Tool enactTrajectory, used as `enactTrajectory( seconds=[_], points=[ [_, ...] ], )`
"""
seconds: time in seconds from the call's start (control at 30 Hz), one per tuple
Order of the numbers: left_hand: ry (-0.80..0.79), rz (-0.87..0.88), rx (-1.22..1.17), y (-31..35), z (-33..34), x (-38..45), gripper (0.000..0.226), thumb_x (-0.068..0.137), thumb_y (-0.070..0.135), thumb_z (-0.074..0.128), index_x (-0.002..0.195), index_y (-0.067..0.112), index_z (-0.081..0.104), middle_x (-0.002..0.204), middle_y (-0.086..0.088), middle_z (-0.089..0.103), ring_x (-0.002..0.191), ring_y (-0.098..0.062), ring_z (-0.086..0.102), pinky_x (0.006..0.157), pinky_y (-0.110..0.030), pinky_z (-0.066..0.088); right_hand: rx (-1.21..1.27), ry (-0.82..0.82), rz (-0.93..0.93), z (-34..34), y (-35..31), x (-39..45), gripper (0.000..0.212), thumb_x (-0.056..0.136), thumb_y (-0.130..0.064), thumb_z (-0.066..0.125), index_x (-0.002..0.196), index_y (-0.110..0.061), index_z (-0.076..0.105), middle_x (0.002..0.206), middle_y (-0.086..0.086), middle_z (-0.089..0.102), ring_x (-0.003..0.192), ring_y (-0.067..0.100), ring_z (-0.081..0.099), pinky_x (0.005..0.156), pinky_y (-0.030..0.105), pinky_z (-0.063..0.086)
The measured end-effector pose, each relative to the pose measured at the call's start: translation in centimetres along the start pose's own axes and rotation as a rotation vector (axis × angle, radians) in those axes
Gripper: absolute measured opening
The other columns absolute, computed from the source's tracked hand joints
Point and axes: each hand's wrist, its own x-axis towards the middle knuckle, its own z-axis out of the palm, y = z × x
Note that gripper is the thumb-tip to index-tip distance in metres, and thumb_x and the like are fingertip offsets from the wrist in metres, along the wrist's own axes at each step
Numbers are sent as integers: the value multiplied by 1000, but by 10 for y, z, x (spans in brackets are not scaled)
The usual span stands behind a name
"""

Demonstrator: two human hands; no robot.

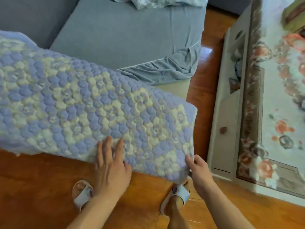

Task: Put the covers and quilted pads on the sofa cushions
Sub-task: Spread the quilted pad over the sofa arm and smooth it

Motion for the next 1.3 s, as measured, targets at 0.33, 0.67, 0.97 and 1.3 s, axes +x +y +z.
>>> enactTrajectory(
  seconds=[0.33,0.67,0.97,1.3],
  points=[
    [-42,290,276,97,1,-2,71,98,39,52,158,37,15,168,1,-11,153,-24,-17,123,-48,10,211,-448,50,-42,8,40,39,93,-40,70,96,-3,57,114,8,71,104,27,70,91,50,57],
    [-325,1177,1211,165,19,53,86,95,72,29,161,22,6,167,-15,-11,148,-44,-23,113,-69,-11,-98,-390,41,2,123,15,83,82,-22,81,149,-40,37,127,-7,33,117,16,44,103,31,46],
    [-446,1518,1271,197,46,77,62,91,64,32,91,16,72,82,-8,63,89,-34,57,108,-63,26,282,-196,199,87,145,29,40,81,-8,75,110,-33,62,110,0,62,98,16,60,80,30,57],
    [-492,1559,1364,210,69,79,65,94,70,21,78,23,64,73,1,60,73,-25,58,74,-40,37,1472,257,337,134,105,43,15,101,-23,56,114,-23,64,101,-3,70,91,11,66,79,19,55]
  ],
)
